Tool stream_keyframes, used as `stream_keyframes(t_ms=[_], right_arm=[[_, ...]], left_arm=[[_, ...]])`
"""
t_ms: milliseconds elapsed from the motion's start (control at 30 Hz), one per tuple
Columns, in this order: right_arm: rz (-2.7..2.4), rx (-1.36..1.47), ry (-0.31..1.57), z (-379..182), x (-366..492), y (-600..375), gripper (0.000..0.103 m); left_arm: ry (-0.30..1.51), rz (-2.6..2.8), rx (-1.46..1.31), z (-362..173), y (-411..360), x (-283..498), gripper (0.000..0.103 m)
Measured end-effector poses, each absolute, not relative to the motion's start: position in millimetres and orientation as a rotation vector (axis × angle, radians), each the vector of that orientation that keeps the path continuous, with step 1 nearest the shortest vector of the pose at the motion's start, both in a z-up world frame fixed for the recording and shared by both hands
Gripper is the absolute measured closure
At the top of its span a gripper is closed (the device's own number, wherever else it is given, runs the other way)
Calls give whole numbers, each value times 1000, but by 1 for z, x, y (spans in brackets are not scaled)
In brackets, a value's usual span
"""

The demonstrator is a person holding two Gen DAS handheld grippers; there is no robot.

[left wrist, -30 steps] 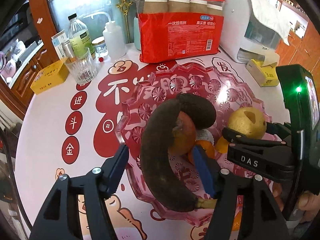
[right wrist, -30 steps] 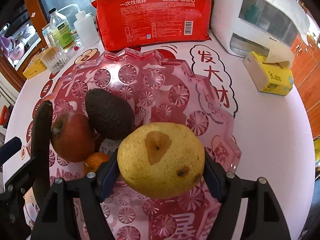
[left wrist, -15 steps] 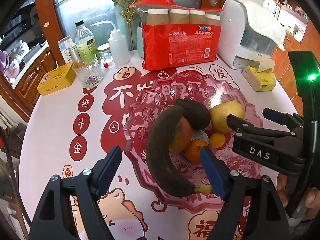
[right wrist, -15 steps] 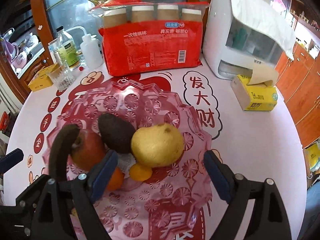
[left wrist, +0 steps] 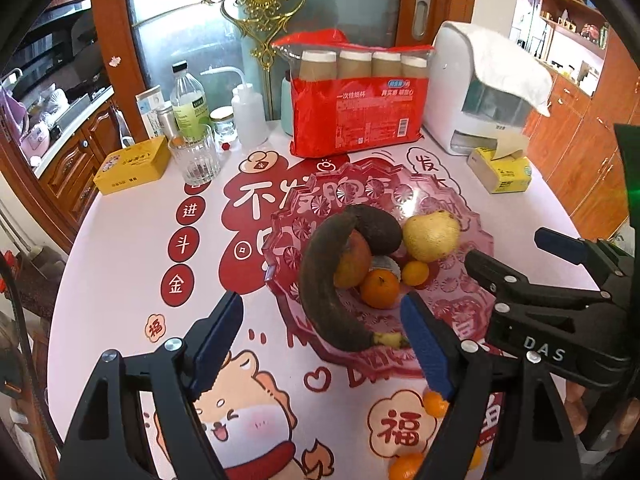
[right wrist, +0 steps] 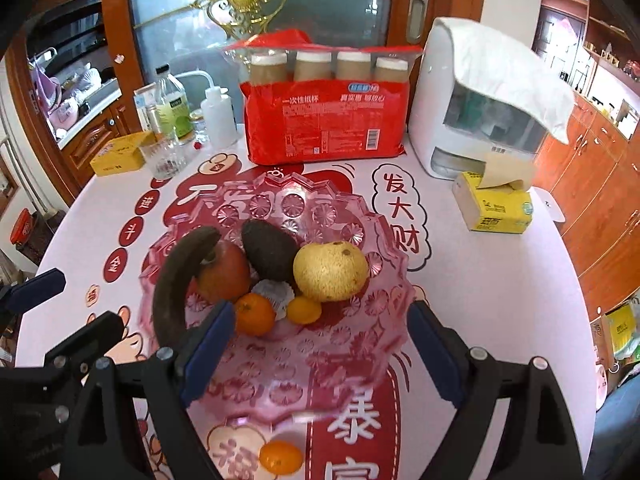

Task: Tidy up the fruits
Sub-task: 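Withdraw both open tools from the bowl toward the mandarins on the cloth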

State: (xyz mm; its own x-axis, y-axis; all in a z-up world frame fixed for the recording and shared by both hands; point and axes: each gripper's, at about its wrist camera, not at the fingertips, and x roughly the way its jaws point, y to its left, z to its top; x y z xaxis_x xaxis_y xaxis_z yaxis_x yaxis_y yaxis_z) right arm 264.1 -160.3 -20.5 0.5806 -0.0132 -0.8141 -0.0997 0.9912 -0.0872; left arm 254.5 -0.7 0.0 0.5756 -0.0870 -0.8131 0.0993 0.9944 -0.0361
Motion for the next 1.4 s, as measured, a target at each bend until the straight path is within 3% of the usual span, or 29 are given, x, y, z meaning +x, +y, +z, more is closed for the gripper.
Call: stream_keyframes(t_ms=[600,900,1167,1400], right_arm=[[-21,-102,812,43,147,-200,15],[46,-105,794,46,101,-210,17],[107,-172,772,29,68,-195,21],[171,-161,820,-6,63,-181,21]], left_arm=[[855,-130,10,48,-7,159,23],[836,-122,9,54,-4,119,20],[870,-117,11,38,2,101,19],[979,-143,29,-15,7,94,19]])
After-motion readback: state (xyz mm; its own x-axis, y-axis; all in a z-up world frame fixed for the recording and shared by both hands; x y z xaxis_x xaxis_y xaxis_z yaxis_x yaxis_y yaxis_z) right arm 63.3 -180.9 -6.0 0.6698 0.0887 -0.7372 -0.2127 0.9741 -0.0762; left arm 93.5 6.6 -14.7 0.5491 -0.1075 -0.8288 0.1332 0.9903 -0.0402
